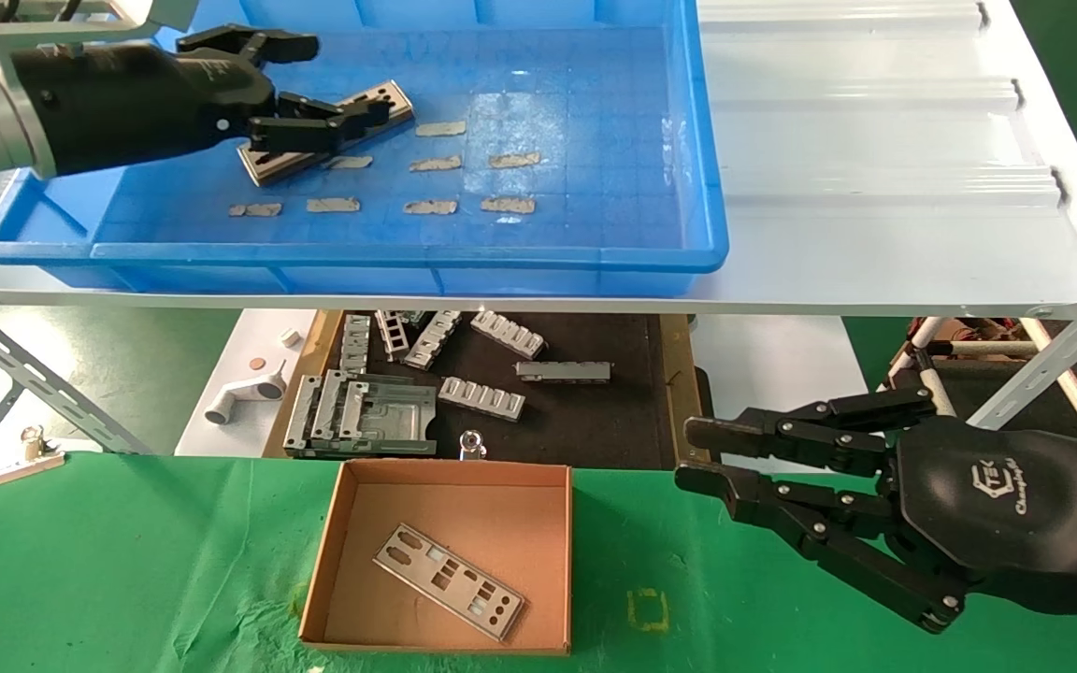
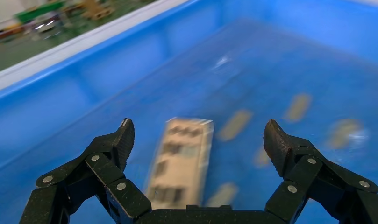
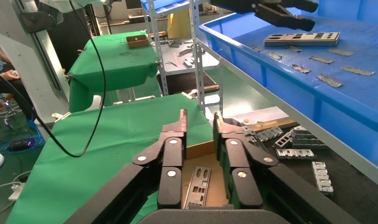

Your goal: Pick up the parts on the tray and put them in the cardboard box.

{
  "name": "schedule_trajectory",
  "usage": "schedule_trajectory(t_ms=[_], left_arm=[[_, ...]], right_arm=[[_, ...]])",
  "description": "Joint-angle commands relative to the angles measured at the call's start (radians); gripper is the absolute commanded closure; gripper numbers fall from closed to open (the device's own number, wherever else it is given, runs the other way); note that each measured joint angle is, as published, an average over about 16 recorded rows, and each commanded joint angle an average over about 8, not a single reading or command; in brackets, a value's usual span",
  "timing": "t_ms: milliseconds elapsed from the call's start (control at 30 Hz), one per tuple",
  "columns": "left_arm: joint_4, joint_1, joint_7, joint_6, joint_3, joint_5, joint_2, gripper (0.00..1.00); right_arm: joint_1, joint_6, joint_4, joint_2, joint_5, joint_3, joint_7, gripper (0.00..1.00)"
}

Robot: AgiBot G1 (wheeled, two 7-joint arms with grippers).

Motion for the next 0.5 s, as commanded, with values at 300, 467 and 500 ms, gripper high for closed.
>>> schedule_trajectory(t_ms=[300,467,500], left_arm=[[0.140,-0.073,0.070,-0.023,0.030,0.054,0.044,0.00],[0.181,-0.087,0.088,-0.009,0.034,0.060,0.051,0.00],[0.188,-0.090,0.090,-0.009,0.035,0.060,0.052,0.00]], right_arm=[[0.000,0.000,0.000,0.000,0.000,0.000,0.000,1.00],[0.000,0.000,0.000,0.000,0.000,0.000,0.000,1.00],[0.000,0.000,0.000,0.000,0.000,0.000,0.000,1.00]])
